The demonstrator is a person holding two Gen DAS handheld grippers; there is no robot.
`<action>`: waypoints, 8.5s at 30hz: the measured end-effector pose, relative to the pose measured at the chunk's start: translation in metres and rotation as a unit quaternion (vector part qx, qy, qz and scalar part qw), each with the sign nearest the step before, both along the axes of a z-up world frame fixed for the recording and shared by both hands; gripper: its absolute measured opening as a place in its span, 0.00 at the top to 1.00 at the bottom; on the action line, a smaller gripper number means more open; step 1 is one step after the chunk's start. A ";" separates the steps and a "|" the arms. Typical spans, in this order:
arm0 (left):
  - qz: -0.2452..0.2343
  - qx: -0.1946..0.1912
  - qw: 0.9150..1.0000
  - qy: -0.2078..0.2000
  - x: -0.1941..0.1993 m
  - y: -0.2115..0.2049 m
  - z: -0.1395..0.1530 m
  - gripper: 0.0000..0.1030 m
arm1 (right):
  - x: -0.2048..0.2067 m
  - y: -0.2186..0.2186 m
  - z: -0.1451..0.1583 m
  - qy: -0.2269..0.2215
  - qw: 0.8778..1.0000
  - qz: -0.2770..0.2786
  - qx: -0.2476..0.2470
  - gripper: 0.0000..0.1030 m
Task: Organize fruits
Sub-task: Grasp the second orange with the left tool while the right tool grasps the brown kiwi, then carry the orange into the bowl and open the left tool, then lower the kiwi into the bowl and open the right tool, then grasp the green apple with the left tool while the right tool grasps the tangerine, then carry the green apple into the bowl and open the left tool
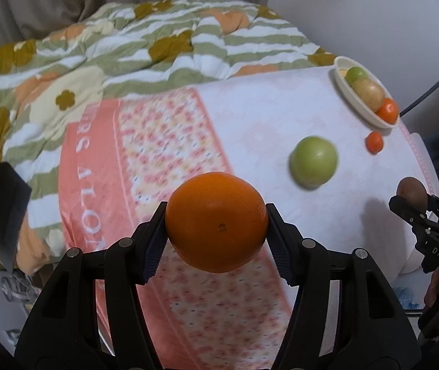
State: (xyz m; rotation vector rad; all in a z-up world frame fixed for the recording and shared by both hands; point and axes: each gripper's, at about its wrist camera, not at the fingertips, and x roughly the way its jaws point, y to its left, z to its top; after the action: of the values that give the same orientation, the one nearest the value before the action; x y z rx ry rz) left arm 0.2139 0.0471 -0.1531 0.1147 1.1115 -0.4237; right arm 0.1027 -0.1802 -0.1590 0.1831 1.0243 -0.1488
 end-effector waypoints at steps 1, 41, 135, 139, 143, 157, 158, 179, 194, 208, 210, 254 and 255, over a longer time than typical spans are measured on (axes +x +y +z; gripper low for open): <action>0.001 0.000 1.000 -0.003 -0.001 -0.004 0.005 0.32 | 0.000 -0.004 0.005 -0.004 1.000 0.002 0.002 0.44; 0.039 -0.026 0.999 -0.027 0.119 -0.316 0.030 0.32 | 0.137 -0.258 0.048 -0.037 0.990 0.138 0.018 0.44; 0.165 0.036 0.983 -0.073 -0.036 -0.149 0.087 0.00 | 0.107 -0.230 0.098 -0.099 0.985 0.138 0.029 0.04; 0.144 0.028 0.986 -0.080 -0.046 -0.124 0.094 0.00 | 0.076 -0.211 0.110 -0.103 0.988 0.107 0.027 0.04; 0.119 0.022 0.989 -0.083 -0.050 -0.104 0.095 0.00 | 0.050 -0.190 0.112 -0.100 0.991 0.078 0.035 0.04; 0.000 0.018 0.998 -0.066 -0.032 -0.072 0.050 0.00 | 0.012 -0.109 0.067 -0.058 0.998 0.007 -0.006 0.04; -0.006 0.016 0.998 -0.064 -0.030 -0.073 0.046 0.00 | 0.012 -0.106 0.062 -0.055 0.998 0.005 -0.003 0.04; -0.135 0.008 0.991 -0.016 0.020 -0.128 -0.053 0.13 | 0.058 -0.081 -0.030 0.000 1.000 -0.011 0.004 0.05; -0.139 0.008 0.990 -0.015 0.017 -0.133 -0.059 0.36 | 0.073 -0.087 -0.048 0.020 1.000 -0.005 0.011 0.29; -0.131 0.002 0.991 -0.010 0.011 -0.124 -0.057 0.37 | 0.081 -0.085 -0.047 0.018 1.000 -0.003 -0.011 0.68; -0.127 -0.002 0.992 -0.012 0.009 -0.122 -0.054 0.37 | 0.080 -0.083 -0.044 0.016 1.000 0.000 -0.012 0.68; 0.002 -0.059 0.994 -0.090 -0.009 -0.313 0.085 0.36 | 0.076 -0.247 0.074 -0.043 0.988 0.150 0.018 0.68; 0.004 -0.056 0.994 -0.091 -0.004 -0.322 0.083 0.37 | 0.079 -0.253 0.073 -0.042 0.987 0.152 0.019 0.68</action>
State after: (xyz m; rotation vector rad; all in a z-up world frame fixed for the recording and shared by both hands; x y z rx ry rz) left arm 0.2098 -0.2746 -0.0701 0.0497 0.9062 -0.4584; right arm 0.1819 -0.4331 -0.0858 0.0643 0.9585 0.1551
